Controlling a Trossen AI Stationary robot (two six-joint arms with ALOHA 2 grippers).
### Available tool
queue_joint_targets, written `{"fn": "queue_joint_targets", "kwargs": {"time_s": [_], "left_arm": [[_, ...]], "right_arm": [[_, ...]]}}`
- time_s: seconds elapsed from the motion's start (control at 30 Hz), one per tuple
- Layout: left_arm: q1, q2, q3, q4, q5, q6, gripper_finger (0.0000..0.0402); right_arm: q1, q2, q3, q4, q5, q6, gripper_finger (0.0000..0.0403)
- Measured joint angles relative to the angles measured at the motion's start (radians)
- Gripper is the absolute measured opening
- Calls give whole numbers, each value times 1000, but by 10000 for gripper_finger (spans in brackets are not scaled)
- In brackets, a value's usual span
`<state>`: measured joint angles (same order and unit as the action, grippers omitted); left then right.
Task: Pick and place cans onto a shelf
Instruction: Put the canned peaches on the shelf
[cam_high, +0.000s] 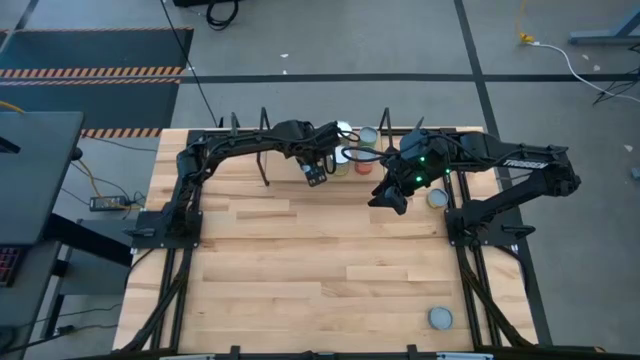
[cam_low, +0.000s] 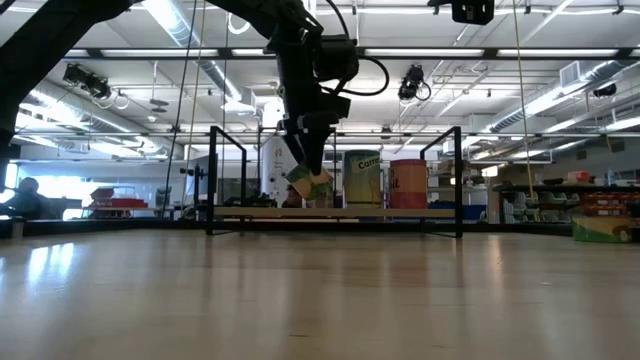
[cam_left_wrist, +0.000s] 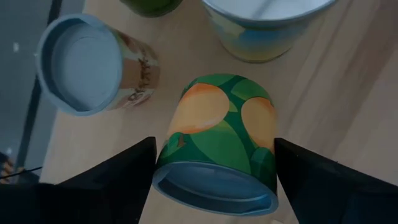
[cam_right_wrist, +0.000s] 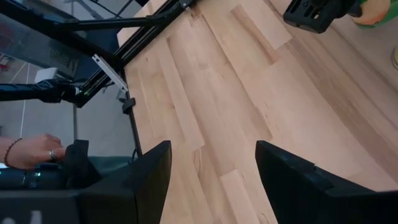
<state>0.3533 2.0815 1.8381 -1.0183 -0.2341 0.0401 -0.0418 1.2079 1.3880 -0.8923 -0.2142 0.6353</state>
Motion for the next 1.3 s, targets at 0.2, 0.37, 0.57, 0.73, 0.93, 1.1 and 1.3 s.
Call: {"fn": "queue_joint_targets", "kwargs": {"time_s": [0.2, 0.37, 0.57, 0.73, 0.93, 1.1, 1.3], "left_arm": [[4, 0, 0, 0, 9, 44, 303], [3, 0, 0, 2, 3, 33, 278], [4, 0, 0, 3, 2, 24, 321], [3, 0, 0, 3, -4, 24, 348], [4, 0, 0, 6, -14, 23, 351], [3, 0, 34, -77, -42, 23, 351], [3, -2, 165, -356, -43, -7, 331]], "right_arm": [[0, 0, 0, 0, 0, 0, 240], [0, 0, 0, 0, 1, 11, 240], [0, 0, 0, 0, 1, 23, 240], [0, 0, 0, 0, 1, 24, 240], [0, 0, 0, 0, 1, 24, 240], [0, 0, 0, 0, 4, 19, 240], [0, 0, 0, 0, 48, 17, 240]]}}
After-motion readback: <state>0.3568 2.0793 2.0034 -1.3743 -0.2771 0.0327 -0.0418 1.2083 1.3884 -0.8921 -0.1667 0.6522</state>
